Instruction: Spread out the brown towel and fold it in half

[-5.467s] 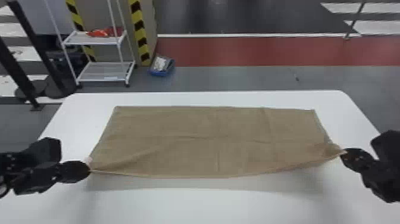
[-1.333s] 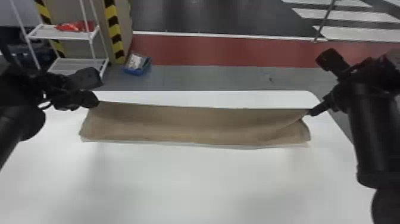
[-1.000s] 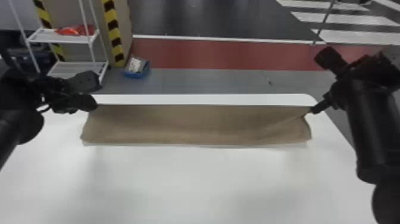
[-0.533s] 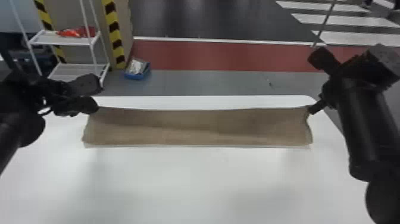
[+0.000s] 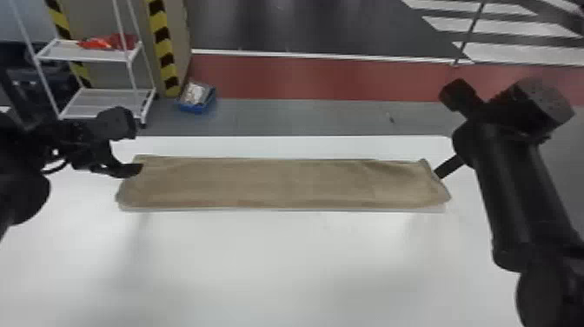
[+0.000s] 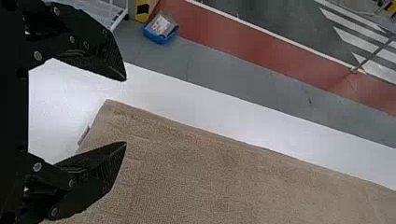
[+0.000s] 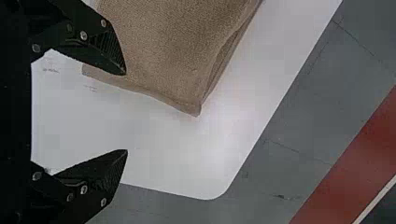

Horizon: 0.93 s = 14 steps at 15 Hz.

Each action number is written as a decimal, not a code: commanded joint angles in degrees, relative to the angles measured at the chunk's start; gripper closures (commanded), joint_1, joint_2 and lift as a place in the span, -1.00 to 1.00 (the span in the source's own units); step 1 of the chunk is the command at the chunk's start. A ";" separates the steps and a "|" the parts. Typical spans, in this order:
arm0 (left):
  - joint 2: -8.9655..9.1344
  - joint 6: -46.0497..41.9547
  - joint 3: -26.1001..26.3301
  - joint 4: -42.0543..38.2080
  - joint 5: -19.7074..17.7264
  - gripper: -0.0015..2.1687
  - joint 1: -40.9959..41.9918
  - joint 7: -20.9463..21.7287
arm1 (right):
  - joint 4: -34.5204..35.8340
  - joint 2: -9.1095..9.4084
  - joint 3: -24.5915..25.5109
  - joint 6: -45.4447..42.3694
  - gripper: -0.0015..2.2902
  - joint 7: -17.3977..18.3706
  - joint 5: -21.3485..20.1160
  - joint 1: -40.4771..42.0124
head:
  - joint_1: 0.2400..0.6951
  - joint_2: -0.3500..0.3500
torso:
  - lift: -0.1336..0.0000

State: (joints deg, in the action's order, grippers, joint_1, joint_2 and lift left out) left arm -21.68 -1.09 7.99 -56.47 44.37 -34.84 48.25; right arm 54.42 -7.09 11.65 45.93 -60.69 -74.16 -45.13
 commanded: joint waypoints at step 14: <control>-1.70 1.58 -6.05 -7.34 -6.14 -0.94 5.75 1.50 | 8.51 -2.49 -1.63 4.13 -0.96 -0.75 5.78 5.50 | 0.89 -0.25 | -0.84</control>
State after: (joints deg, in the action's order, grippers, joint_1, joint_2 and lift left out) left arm -23.22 0.38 1.99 -63.47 38.23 -29.38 49.62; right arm 62.71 -9.49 10.00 49.76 -61.42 -68.78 -39.73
